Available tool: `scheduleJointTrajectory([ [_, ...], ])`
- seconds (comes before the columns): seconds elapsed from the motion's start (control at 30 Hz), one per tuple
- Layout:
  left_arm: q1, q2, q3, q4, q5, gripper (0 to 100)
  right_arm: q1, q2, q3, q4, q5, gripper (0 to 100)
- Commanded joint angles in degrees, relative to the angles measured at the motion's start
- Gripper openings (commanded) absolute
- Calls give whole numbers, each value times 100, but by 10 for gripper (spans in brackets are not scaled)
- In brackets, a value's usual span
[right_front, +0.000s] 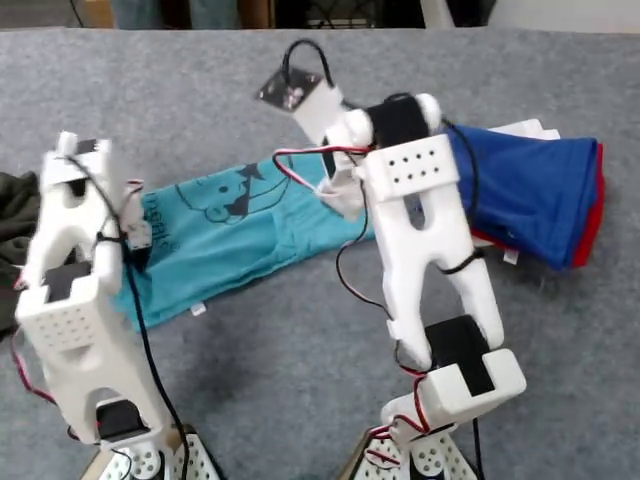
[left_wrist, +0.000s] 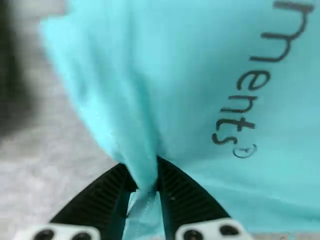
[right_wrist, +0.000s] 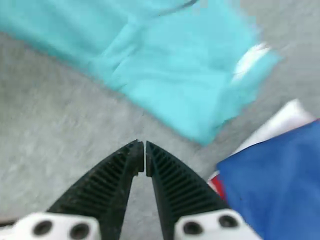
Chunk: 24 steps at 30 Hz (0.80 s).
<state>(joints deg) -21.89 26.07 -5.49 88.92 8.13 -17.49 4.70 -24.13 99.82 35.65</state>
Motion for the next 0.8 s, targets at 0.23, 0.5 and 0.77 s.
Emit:
scheduleJointTrajectory([
  [0.23, -1358, -1284, -681, 914, -642, 28, 308, -330, -1956, -53, 0, 15],
  [0.5, -119, -1354, -1429, 1187, -220, 28, 1591, -330, -2475, -26, 290, 15],
  [0.77, 1815, -1310, -2202, 1178, 484, 28, 2857, -330, -2527, -35, 1002, 15],
])
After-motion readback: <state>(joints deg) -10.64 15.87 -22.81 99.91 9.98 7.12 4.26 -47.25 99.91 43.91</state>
